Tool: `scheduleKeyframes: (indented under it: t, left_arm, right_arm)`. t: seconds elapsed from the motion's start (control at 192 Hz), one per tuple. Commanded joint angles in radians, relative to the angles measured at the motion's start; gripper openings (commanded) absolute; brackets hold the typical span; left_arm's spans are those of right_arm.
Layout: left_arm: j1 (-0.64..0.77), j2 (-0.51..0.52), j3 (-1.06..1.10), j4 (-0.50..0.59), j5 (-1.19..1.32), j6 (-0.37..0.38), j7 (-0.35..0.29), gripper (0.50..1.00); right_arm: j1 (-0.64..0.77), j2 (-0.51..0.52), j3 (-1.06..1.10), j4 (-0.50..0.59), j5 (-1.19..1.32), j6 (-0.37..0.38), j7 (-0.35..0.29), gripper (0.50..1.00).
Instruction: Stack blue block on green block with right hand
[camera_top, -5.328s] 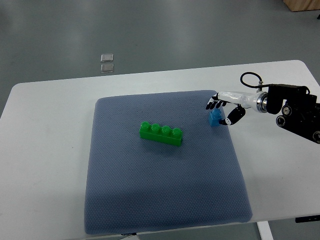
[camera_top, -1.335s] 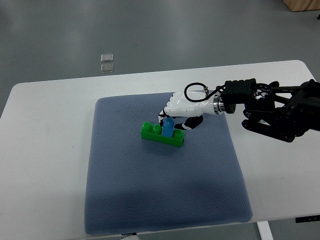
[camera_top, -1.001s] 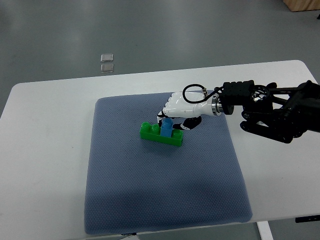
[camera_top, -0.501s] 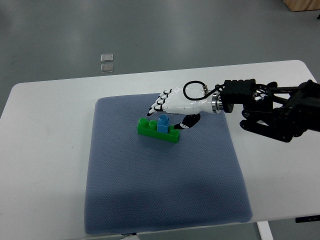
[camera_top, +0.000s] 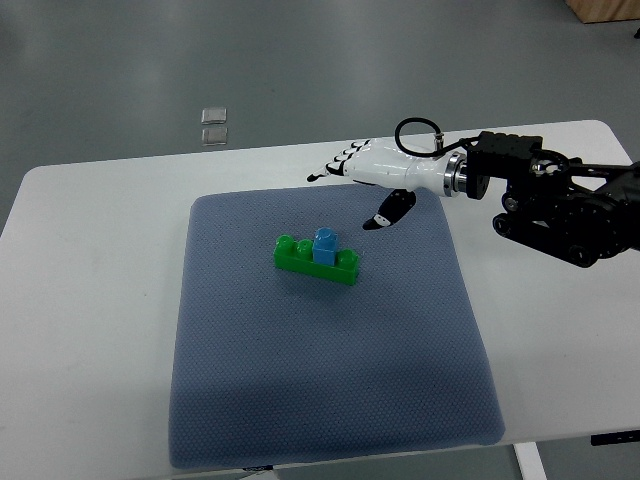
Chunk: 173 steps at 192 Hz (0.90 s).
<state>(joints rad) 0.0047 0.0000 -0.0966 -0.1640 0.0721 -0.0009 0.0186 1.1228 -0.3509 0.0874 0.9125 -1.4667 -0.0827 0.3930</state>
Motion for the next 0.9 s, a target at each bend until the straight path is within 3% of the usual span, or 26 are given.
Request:
scheduleKeyframes:
  t: [0.0, 0.245, 0.443, 0.62, 0.719, 0.751, 0.897]
  left_arm:
    - [0.0, 0.0, 0.0, 0.001, 0.0, -0.001, 0.0, 1.0]
    - [0.0, 0.0, 0.0, 0.0, 0.0, 0.001, 0.0, 1.0]
    - [0.0, 0.0, 0.0, 0.0, 0.0, -0.001, 0.0, 1.0]
    - [0.0, 0.0, 0.0, 0.0, 0.0, 0.001, 0.0, 1.0]
    - [0.0, 0.0, 0.0, 0.0, 0.0, -0.001, 0.0, 1.0]
    - [0.0, 0.0, 0.0, 0.0, 0.0, -0.001, 0.0, 1.0]
    - [0.0, 0.0, 0.0, 0.0, 0.0, 0.001, 0.0, 1.0]
  right_arm:
    - [-0.038, 0.0, 0.077, -0.017, 0.124, 0.043, -0.031, 0.893]
    - [-0.095, 0.001, 0.137, -0.095, 0.399, 0.051, -0.069, 0.895]
    - [-0.147, 0.0, 0.137, -0.109, 0.831, 0.063, -0.135, 0.895]
    - [-0.183, 0.001, 0.143, -0.113, 1.131, 0.052, -0.141, 0.895]
    - [-0.209, 0.001, 0.204, -0.115, 1.263, 0.052, -0.141, 0.897]
    - [-0.228, 0.003, 0.25, -0.115, 1.298, 0.054, -0.141, 0.919]
    - [-0.307, 0.018, 0.442, -0.115, 1.318, 0.058, -0.14, 0.921]
